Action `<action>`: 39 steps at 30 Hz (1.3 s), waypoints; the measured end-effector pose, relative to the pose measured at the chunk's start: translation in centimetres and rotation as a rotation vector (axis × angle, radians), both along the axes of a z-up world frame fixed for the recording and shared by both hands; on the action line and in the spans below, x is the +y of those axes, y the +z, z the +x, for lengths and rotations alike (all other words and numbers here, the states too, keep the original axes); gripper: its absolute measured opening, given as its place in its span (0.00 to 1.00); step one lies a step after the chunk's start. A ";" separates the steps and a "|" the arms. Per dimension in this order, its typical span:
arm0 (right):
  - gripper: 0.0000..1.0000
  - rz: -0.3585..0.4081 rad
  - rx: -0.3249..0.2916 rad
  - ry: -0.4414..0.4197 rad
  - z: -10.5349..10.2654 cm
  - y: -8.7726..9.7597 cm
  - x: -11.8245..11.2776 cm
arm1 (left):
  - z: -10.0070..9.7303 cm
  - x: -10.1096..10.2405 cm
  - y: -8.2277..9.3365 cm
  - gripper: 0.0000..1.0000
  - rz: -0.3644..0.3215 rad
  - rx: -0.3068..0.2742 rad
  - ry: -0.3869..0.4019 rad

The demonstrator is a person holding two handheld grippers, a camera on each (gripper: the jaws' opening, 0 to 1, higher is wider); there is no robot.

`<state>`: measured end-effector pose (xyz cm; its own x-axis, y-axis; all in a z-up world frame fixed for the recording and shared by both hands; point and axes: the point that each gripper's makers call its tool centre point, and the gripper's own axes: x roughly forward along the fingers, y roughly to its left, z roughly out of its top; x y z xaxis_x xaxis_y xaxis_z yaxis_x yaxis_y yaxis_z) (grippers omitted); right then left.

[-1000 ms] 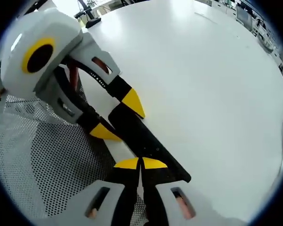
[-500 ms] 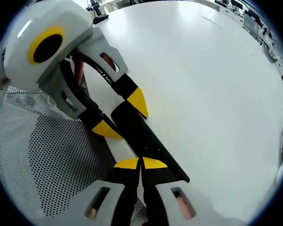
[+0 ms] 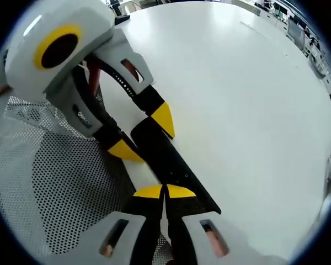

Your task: Press the specified remote control buttons in sequence, fully releasing each button before pressing the next.

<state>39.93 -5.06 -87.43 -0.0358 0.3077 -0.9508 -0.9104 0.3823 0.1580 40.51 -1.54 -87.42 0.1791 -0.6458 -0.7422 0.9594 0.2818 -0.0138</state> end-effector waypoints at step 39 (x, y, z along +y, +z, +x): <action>0.00 0.076 -0.078 0.019 1.0 1.4 1.3 | 0.0 0.0 0.0 0.24 -0.008 -0.006 -0.009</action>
<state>40.98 -3.76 -86.08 0.0307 0.3793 -0.9248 -0.9282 0.3541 0.1144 40.55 -1.51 -87.38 0.1778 -0.6532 -0.7360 0.9620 0.2728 -0.0097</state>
